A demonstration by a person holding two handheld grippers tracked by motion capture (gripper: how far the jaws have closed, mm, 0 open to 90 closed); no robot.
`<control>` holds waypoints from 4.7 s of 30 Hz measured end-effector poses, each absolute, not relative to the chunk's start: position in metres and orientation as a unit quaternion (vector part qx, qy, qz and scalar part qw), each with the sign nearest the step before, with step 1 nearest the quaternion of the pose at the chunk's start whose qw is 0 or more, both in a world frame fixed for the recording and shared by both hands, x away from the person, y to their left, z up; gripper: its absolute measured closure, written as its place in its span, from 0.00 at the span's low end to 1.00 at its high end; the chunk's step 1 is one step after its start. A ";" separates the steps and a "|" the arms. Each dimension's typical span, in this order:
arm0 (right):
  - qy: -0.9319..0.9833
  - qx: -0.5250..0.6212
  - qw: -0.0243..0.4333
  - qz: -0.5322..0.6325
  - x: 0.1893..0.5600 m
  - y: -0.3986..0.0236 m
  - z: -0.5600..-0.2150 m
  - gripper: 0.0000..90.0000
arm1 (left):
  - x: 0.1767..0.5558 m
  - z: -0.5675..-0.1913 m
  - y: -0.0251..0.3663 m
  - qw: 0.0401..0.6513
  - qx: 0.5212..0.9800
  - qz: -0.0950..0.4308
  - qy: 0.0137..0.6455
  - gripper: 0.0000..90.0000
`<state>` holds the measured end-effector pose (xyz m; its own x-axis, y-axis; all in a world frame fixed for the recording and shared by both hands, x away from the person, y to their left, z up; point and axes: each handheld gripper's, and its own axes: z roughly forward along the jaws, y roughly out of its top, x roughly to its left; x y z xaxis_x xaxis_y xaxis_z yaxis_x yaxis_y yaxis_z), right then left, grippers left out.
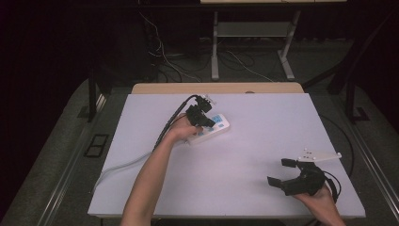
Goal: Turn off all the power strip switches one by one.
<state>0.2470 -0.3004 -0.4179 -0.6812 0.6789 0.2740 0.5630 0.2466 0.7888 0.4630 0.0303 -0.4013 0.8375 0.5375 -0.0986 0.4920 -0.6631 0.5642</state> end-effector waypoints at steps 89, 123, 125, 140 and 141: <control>0.789 0.395 0.061 0.466 0.247 -0.302 -0.419 0.01 | 0.471 -0.381 0.032 0.354 0.883 0.041 0.307 0.99; 0.791 0.393 0.060 0.465 0.248 -0.301 -0.419 0.01 | 0.475 -0.410 0.001 0.320 0.902 0.030 0.288 0.99; 0.791 0.393 0.060 0.465 0.248 -0.301 -0.419 0.01 | 0.476 -0.411 0.001 0.324 0.900 0.031 0.290 0.99; 0.788 0.394 0.066 0.469 0.247 -0.304 -0.417 0.01 | 0.477 -0.415 0.005 0.340 0.890 0.013 0.303 1.00; 0.787 0.395 0.066 0.469 0.247 -0.304 -0.417 0.01 | 0.477 -0.415 0.005 0.339 0.890 0.012 0.304 1.00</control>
